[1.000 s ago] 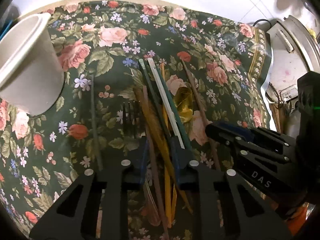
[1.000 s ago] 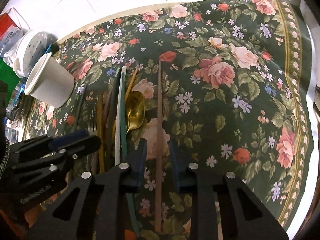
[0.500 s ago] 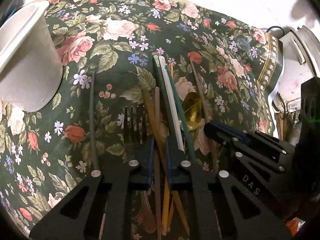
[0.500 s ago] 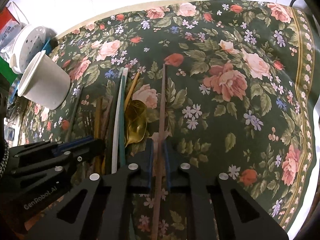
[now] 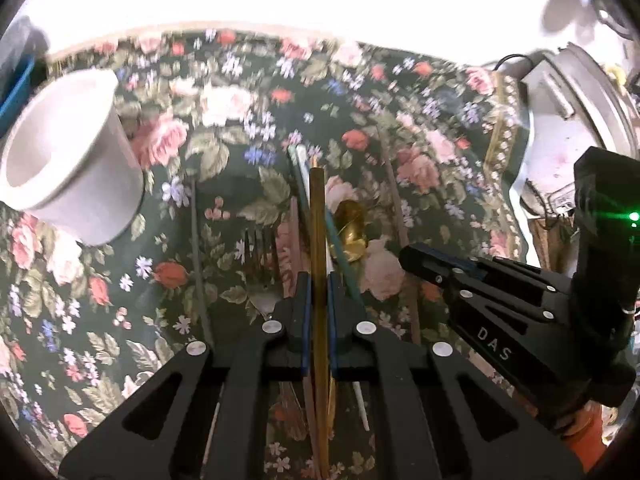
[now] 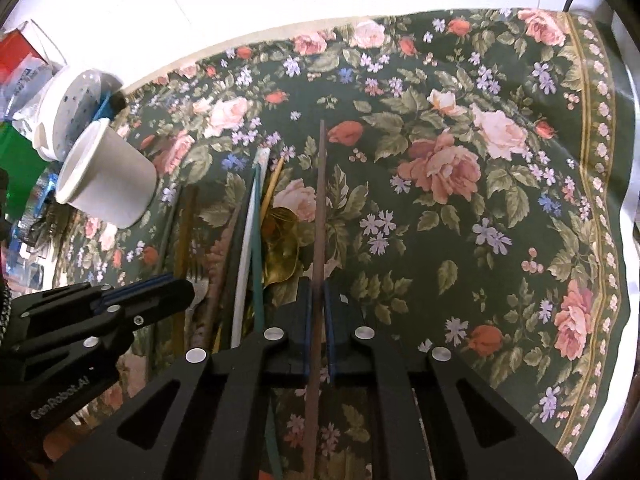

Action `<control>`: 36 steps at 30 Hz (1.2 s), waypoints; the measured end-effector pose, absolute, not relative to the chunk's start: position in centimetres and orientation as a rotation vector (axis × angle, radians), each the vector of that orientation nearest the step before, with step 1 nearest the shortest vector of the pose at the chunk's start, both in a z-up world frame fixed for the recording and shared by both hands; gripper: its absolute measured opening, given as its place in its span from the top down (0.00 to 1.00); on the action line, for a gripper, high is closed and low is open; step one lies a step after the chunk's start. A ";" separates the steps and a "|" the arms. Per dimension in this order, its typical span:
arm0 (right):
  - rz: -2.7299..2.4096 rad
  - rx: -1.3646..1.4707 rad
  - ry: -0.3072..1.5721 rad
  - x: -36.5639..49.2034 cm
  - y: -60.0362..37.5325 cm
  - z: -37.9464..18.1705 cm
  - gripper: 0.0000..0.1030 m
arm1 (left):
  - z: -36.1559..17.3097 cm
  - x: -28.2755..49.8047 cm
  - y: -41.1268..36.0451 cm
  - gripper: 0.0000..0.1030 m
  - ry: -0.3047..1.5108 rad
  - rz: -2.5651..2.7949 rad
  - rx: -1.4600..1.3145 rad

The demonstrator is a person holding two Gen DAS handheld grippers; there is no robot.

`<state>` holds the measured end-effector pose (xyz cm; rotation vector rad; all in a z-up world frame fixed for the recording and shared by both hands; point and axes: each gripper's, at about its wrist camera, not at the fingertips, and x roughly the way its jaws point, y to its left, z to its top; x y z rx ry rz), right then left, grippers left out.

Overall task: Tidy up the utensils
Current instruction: 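Lower the right tool onto the utensil pile and grasp a chopstick while the left tool grasps a wooden chopstick, then lift the chopstick in the right tool toward the white cup while the left tool carries its wooden chopstick there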

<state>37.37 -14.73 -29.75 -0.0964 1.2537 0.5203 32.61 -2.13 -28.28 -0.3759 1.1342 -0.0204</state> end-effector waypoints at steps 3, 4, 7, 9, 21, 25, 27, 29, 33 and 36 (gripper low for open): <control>0.525 -0.085 1.227 36.9 -15.1 -28.7 0.95 | -26.9 31.9 -2.4 0.95 1.100 -0.022 -0.364; 0.527 -0.080 1.217 36.7 -15.2 -28.3 0.95 | -26.3 31.6 -2.4 0.95 1.085 -0.021 -0.358; 0.536 -0.071 1.180 36.1 -15.5 -26.9 0.95 | -25.1 30.7 -2.6 0.95 1.051 -0.012 -0.350; 0.539 -0.073 1.157 35.9 -15.5 -26.0 0.95 | -24.4 30.2 -2.6 0.95 1.033 -0.008 -0.350; 0.577 -0.050 1.032 33.7 -15.5 -20.4 0.98 | -19.5 27.0 -1.7 0.95 0.876 0.029 -0.333; 0.584 -0.063 0.998 33.3 -14.6 -19.1 0.98 | -17.9 26.4 -0.8 0.95 0.836 0.029 -0.310; 0.577 -0.055 1.013 33.5 -14.3 -19.4 0.98 | -17.3 26.2 -0.2 0.95 0.819 0.031 -0.298; 0.563 -0.066 1.049 33.7 -14.0 -20.3 0.97 | -16.8 26.0 0.5 0.95 0.803 0.037 -0.286; 0.485 -0.074 1.157 35.1 -13.8 -24.0 0.79 | -15.9 25.6 2.2 0.95 0.774 0.057 -0.270; 0.424 -0.094 1.228 36.4 -13.4 -27.5 0.79 | -15.6 25.6 3.6 0.95 0.764 0.064 -0.276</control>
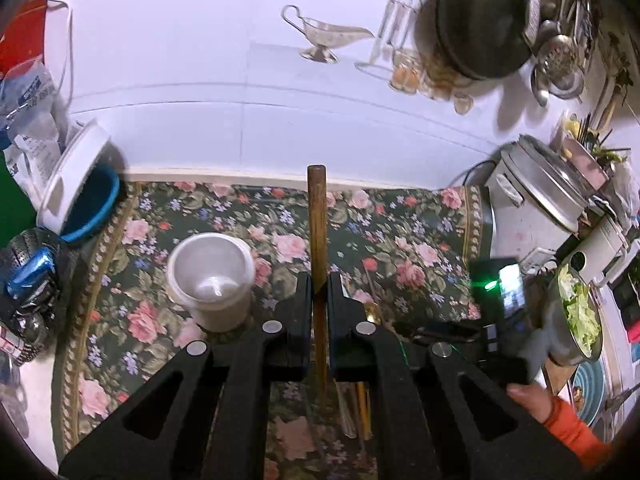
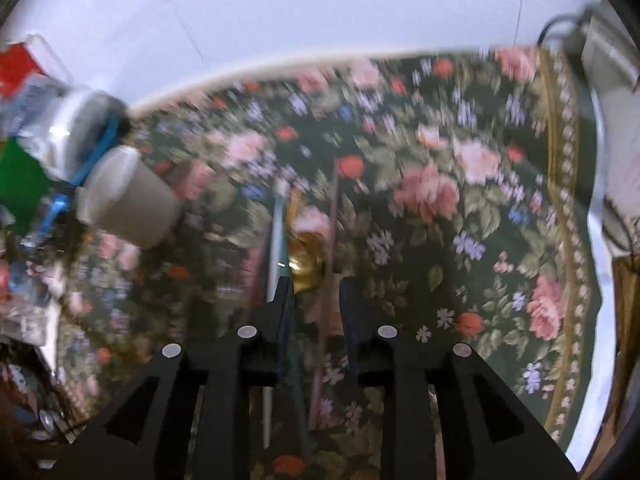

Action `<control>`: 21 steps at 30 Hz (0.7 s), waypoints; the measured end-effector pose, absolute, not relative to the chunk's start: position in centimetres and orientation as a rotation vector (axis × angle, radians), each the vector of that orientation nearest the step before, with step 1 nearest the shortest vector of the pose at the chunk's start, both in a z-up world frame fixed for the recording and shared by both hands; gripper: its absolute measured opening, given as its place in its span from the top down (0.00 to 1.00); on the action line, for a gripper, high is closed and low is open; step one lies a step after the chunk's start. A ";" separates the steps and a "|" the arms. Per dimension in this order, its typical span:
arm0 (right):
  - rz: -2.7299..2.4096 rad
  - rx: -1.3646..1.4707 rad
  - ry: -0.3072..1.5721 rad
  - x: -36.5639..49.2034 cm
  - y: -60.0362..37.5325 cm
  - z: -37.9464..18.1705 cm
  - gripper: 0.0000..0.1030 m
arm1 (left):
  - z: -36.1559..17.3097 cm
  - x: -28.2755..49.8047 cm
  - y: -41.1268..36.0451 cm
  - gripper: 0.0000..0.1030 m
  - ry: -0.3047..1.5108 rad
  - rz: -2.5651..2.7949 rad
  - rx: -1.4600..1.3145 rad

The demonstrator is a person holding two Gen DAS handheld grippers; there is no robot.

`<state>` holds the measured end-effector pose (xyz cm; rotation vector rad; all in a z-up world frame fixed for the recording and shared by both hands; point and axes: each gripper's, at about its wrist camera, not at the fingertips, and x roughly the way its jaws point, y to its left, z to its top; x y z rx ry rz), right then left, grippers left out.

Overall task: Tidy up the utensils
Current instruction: 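Lift the chopstick in the right tool toward the white cup while the left tool carries its wooden chopstick there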

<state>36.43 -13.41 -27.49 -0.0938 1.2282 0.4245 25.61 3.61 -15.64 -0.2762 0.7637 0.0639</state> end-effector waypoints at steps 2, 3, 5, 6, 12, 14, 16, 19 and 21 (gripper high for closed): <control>0.395 -0.106 1.262 36.9 -13.2 -29.4 0.79 | -15.5 25.5 4.5 0.95 0.758 0.070 -0.279; 0.377 -0.112 1.274 37.1 -13.0 -30.0 0.79 | -15.4 25.5 5.0 0.95 0.756 0.071 -0.280; 0.363 -0.121 1.291 37.2 -12.7 -30.9 0.79 | -15.3 25.5 5.7 0.95 0.751 0.073 -0.280; 0.357 -0.128 1.291 37.2 -12.6 -31.1 0.79 | -15.2 25.5 6.0 0.95 0.748 0.073 -0.281; 0.301 -0.266 1.234 36.2 -11.3 -31.7 0.83 | -14.8 25.7 7.6 0.95 0.726 0.062 -0.287; 0.290 -0.280 1.204 36.0 -11.0 -31.8 0.84 | -14.6 25.9 7.9 0.95 0.720 0.055 -0.292; 0.275 -0.285 1.183 36.0 -10.9 -31.8 0.87 | -14.4 26.0 8.2 0.95 0.714 0.047 -0.292; 0.262 -0.289 1.185 36.4 -10.7 -31.9 0.94 | -14.2 26.2 8.6 0.95 0.706 0.035 -0.287; 0.256 -0.286 1.191 36.9 -10.3 -32.0 0.94 | -14.0 26.2 8.9 0.95 0.701 0.030 -0.287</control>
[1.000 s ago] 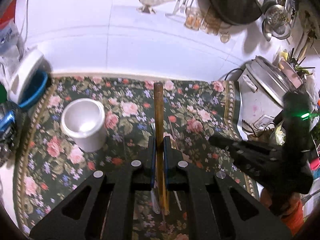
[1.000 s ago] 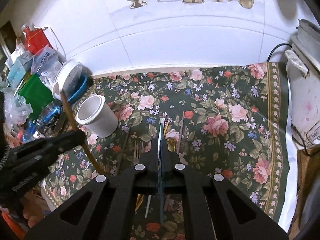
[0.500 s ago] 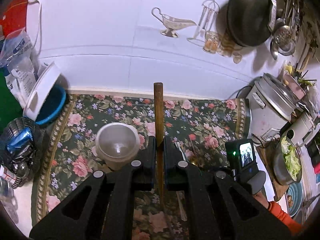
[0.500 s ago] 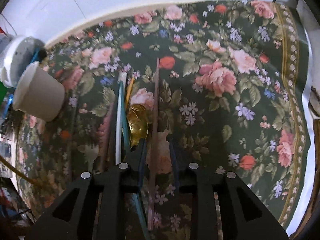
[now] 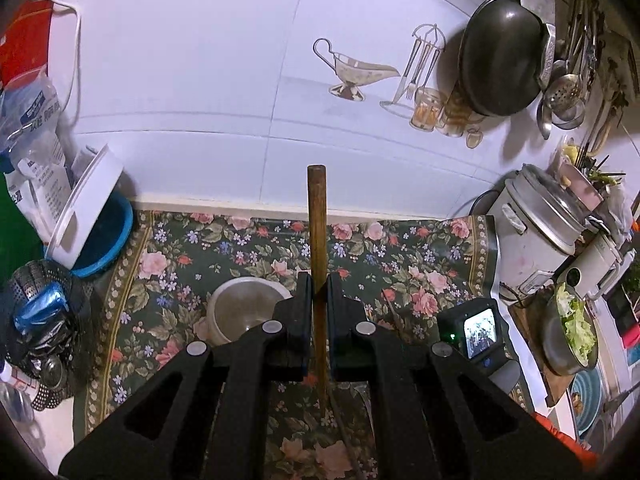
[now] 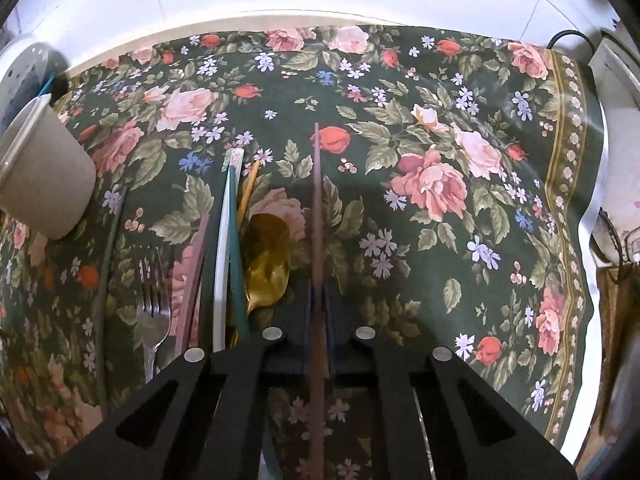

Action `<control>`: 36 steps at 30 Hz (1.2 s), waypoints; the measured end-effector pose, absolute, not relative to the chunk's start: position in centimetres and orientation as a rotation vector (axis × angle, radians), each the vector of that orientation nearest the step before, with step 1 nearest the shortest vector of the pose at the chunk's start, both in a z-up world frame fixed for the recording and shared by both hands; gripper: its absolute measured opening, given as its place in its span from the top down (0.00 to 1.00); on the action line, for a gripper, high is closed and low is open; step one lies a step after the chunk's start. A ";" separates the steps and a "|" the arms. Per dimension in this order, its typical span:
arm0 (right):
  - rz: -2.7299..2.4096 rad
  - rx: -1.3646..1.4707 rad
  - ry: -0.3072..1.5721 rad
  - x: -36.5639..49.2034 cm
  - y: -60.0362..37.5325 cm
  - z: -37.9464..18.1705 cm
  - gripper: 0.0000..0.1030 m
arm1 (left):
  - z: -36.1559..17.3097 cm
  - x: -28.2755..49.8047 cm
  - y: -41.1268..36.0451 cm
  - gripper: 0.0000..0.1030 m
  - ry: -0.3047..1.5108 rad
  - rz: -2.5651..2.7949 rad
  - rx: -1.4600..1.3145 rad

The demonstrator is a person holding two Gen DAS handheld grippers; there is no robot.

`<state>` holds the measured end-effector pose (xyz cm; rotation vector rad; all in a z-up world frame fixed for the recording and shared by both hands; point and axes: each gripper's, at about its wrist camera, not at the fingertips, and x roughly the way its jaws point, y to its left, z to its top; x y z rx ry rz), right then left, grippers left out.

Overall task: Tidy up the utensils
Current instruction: 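Lift the chopstick in the right tool toward the white cup while the left tool carries its wooden chopstick there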

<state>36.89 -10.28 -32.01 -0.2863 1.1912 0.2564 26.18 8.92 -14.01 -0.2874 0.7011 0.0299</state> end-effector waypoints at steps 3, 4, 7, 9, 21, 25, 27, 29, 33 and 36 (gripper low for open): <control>0.230 -0.276 1.192 37.0 -10.7 -31.9 0.95 | -13.9 26.2 9.5 0.95 0.698 0.026 -0.290; 0.221 -0.267 1.189 37.1 -11.0 -31.8 0.95 | -13.9 26.2 9.7 0.95 0.698 0.025 -0.291; 0.203 -0.218 1.183 36.9 -12.4 -30.8 0.94 | -13.8 26.3 10.0 0.95 0.698 0.023 -0.296; 0.197 -0.185 1.169 36.6 -13.0 -30.2 0.94 | -13.7 26.4 10.4 0.95 0.693 0.022 -0.302; 0.254 -0.051 0.969 34.1 -12.2 -22.3 0.94 | -12.2 26.2 11.9 0.95 0.639 0.029 -0.308; 0.319 -0.006 0.896 34.0 -10.7 -19.4 0.94 | -11.5 26.2 12.9 0.95 0.619 0.039 -0.316; 0.355 0.006 0.860 34.2 -9.5 -18.1 0.94 | -11.1 26.2 13.5 0.95 0.607 0.051 -0.314; 0.393 0.005 0.826 34.4 -8.1 -17.0 0.94 | -10.8 26.3 14.1 0.95 0.598 0.064 -0.311; 0.468 0.005 0.775 35.1 -4.7 -15.5 0.94 | -10.4 26.6 15.3 0.95 0.585 0.089 -0.306; 0.523 0.002 0.756 35.6 -2.1 -15.0 0.94 | -10.4 26.9 16.3 0.95 0.581 0.101 -0.310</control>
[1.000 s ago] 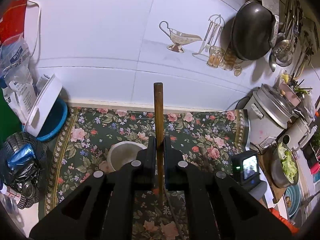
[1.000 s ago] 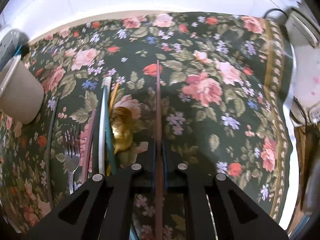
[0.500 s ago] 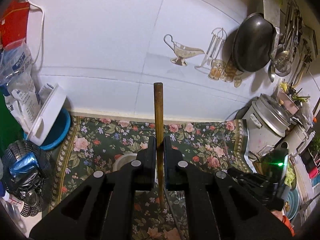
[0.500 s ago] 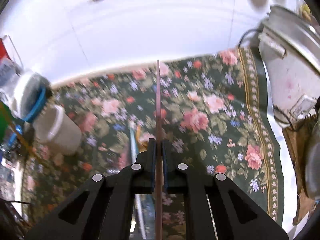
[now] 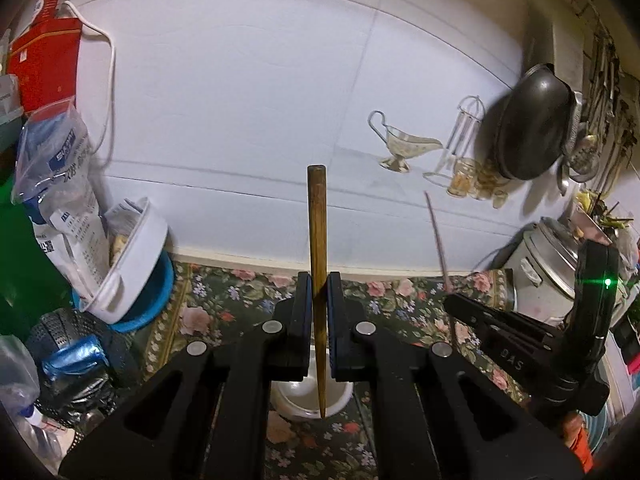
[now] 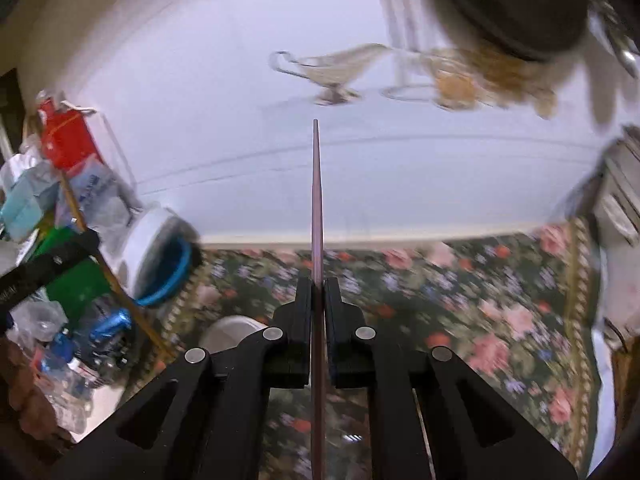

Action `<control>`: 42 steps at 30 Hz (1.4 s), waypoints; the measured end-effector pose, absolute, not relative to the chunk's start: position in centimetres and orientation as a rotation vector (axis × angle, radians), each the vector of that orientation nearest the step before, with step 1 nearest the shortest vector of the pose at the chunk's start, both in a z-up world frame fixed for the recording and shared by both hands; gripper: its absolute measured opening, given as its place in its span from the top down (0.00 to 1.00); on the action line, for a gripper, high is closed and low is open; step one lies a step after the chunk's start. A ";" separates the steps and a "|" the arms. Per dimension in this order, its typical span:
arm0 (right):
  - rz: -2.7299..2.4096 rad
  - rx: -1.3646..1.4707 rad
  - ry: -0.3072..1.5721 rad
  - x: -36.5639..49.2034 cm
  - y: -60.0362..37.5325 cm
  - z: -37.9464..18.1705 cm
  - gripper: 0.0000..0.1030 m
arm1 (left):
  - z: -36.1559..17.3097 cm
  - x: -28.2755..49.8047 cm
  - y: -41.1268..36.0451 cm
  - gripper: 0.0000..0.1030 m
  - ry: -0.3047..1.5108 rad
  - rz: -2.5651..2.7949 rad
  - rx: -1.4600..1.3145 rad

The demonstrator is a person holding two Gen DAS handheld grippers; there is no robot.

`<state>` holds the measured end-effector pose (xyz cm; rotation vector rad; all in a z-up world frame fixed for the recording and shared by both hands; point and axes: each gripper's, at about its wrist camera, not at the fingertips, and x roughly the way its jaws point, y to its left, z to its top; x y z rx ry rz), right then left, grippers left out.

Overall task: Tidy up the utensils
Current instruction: 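Lift the chopstick in the right tool toward the white cup while the left tool carries its wooden chopstick there, then open the right tool over the white cup while the left tool drops its chopstick in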

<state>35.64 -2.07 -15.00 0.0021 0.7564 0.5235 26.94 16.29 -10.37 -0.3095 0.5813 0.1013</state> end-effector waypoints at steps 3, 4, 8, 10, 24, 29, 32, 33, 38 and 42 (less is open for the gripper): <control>0.571 0.003 0.745 36.3 0.0 -14.8 0.94 | -10.5 27.3 17.2 0.95 0.581 0.109 -0.310; 0.590 0.004 0.743 36.6 1.0 -14.8 0.94 | -10.6 27.4 17.4 0.95 0.581 0.111 -0.310; 0.634 0.003 0.729 37.5 3.7 -14.8 0.94 | -11.0 28.0 18.3 0.95 0.581 0.109 -0.317; 0.649 0.005 0.730 38.0 4.9 -15.2 0.94 | -11.3 28.4 18.7 0.95 0.583 0.107 -0.321; 0.639 -0.001 0.780 40.7 8.7 -20.5 0.94 | -15.6 31.2 20.9 0.95 0.654 0.082 -0.385; 0.633 -0.020 0.841 40.4 8.4 -22.5 0.94 | -17.3 31.7 20.4 0.95 0.704 0.071 -0.384; 0.636 -0.030 0.866 39.8 8.0 -23.0 0.94 | -18.0 32.0 20.3 0.95 0.730 0.070 -0.384; 0.637 -0.037 0.876 39.6 7.8 -23.1 0.94 | -18.2 32.1 20.2 0.95 0.739 0.070 -0.385; 0.648 -0.072 0.937 39.2 7.6 -23.4 0.94 | -19.2 32.3 20.0 0.95 0.784 0.081 -0.378; 0.659 -0.099 0.970 38.9 7.1 -23.2 0.94 | -19.6 32.1 19.5 0.95 0.803 0.089 -0.362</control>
